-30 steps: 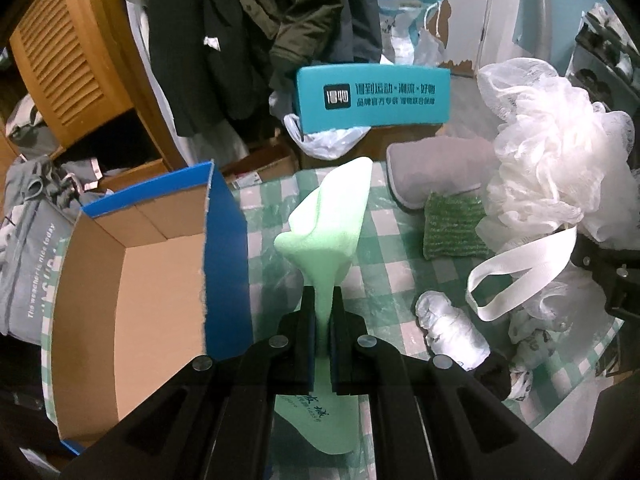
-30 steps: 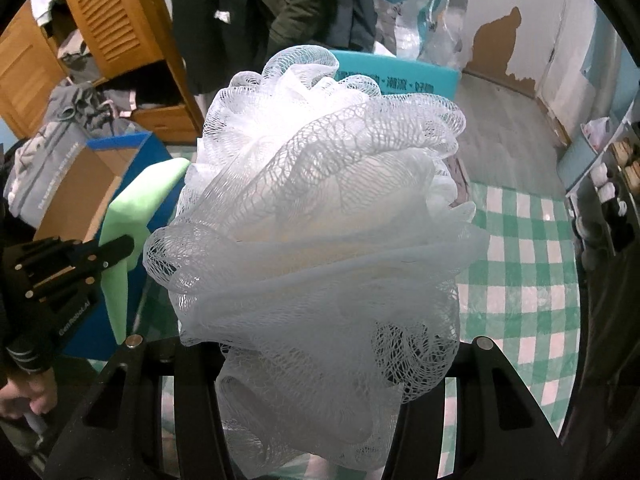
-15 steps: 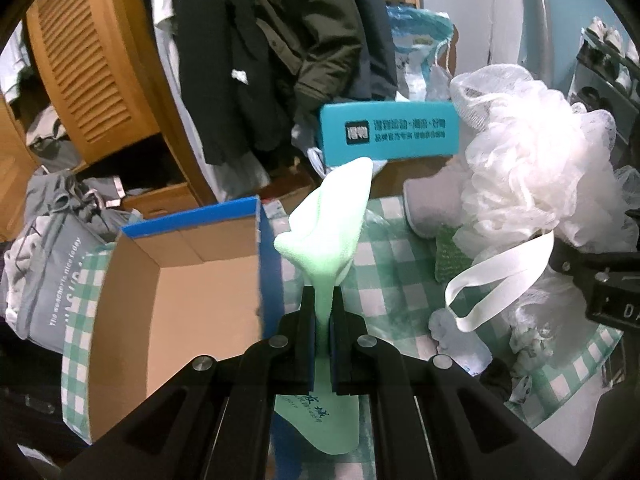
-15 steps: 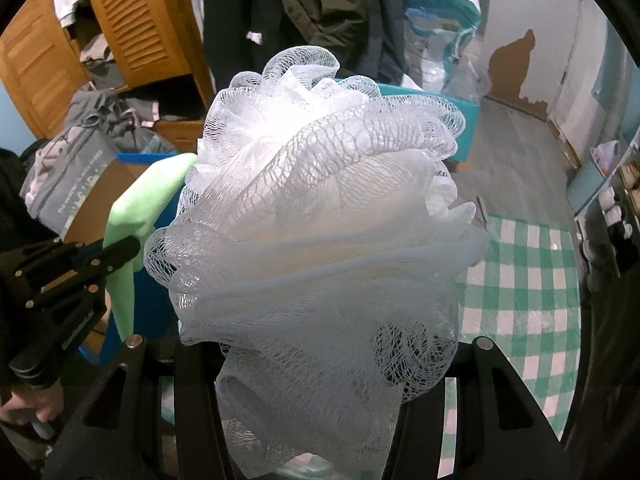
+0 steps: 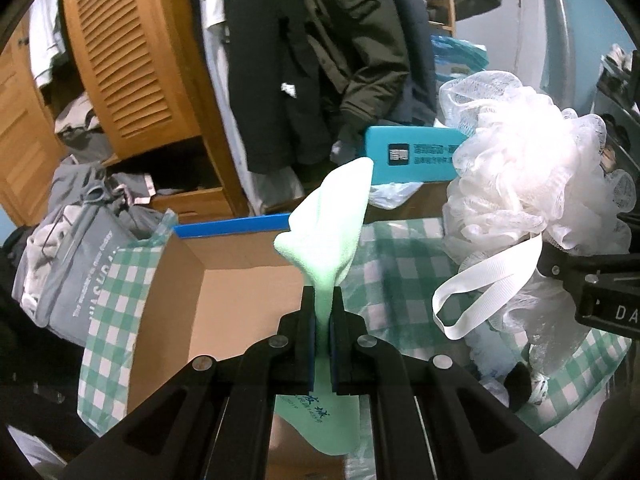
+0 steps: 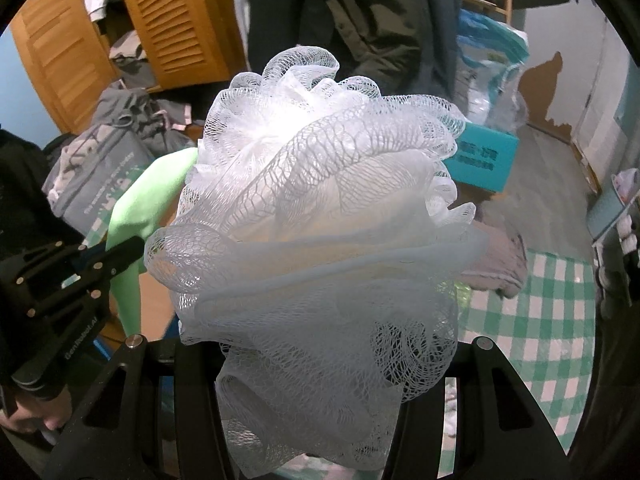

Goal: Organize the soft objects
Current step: 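Lift the green cloth and bath puff and carry both over the box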

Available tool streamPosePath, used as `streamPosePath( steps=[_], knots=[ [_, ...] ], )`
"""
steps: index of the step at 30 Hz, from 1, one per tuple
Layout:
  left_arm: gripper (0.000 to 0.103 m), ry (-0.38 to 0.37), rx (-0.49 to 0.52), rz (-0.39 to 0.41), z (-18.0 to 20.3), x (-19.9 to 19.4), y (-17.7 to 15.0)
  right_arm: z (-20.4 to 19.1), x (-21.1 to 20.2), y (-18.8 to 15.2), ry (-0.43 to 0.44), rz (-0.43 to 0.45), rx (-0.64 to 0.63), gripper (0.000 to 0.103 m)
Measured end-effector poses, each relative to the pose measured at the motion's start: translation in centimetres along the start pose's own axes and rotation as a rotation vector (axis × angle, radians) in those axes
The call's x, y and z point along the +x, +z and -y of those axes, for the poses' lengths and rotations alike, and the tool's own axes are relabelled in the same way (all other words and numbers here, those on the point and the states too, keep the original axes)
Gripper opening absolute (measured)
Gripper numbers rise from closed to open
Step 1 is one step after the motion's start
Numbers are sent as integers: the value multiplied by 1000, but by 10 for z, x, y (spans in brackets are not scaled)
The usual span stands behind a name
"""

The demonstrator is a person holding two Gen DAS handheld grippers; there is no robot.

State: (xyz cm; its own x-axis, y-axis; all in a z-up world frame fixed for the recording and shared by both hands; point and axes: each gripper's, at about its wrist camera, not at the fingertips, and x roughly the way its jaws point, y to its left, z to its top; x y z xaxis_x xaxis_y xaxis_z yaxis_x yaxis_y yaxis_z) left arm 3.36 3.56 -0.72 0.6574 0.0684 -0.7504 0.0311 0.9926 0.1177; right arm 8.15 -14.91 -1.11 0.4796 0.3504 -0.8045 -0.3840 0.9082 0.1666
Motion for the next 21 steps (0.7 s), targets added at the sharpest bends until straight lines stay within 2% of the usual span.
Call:
streamPosePath(
  steps=[8,21],
  knots=[
    [5,57,-53,-2,-39,0,-7,-39,16,16,49,-11,-43,49],
    [5,101,-197,-68,-106,26,-28,-112,62,50,100,-71,-107,49]
  ],
)
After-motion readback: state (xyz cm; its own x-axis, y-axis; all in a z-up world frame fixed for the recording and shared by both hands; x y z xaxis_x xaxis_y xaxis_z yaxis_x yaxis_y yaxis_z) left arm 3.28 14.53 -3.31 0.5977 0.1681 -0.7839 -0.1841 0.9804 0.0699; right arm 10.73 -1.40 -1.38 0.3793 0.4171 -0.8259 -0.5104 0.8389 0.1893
